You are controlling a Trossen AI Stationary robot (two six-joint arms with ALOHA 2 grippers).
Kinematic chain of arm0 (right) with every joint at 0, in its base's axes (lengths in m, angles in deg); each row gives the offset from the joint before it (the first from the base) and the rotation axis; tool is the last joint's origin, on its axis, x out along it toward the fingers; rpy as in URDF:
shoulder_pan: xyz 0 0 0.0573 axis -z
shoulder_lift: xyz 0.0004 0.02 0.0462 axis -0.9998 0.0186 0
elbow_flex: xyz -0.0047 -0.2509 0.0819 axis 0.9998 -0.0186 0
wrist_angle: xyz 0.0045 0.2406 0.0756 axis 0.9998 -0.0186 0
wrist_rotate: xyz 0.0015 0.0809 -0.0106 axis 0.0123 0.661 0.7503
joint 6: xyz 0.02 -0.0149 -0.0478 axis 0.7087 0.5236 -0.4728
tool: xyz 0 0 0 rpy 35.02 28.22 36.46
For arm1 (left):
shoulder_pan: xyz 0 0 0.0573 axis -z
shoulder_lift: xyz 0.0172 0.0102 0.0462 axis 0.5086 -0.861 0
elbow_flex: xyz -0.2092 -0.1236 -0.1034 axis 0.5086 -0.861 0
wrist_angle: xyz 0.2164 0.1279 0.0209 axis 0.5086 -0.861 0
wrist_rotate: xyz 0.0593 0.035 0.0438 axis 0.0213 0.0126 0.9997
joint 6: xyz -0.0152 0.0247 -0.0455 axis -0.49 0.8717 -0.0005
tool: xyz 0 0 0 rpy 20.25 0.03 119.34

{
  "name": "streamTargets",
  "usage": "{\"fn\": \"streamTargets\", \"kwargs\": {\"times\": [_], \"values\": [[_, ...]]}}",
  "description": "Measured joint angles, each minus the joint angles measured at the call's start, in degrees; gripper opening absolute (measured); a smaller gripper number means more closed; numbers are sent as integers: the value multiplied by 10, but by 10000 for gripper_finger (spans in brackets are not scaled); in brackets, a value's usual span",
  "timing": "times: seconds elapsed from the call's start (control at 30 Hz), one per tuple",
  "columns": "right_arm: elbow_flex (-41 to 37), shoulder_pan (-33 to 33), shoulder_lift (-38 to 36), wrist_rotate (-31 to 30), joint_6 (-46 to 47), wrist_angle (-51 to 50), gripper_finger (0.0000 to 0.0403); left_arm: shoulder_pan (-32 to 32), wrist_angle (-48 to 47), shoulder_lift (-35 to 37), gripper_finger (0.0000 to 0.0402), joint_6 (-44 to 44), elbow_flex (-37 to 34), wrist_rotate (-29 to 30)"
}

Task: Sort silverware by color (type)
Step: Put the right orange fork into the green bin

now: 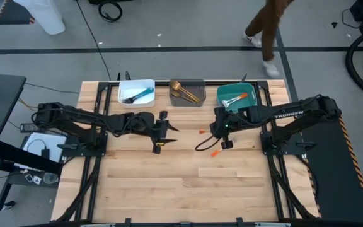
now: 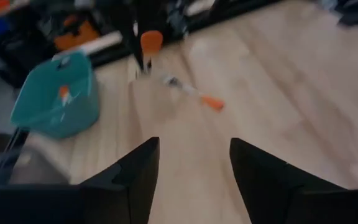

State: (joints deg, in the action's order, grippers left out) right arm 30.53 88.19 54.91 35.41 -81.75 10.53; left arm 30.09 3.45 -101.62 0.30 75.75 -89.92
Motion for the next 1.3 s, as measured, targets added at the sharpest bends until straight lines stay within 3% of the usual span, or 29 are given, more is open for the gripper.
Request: {"fn": "streamTargets", "kwargs": {"times": [0.3,0.5,0.73,0.93,1.3], "values": [[0,-27,0,83,0,121,13,6,229,-84,194,-6,0,-58],[0,-37,0,93,-4,191,14,21,320,-118,192,-6,0,-62],[0,-38,0,148,-23,237,15,22,431,-155,192,-46,0,-62],[0,-37,0,143,-26,245,15,21,482,-181,192,-50,0,-62],[1,-37,23,127,-20,252,16,23,476,-213,192,-58,41,-61]]}}
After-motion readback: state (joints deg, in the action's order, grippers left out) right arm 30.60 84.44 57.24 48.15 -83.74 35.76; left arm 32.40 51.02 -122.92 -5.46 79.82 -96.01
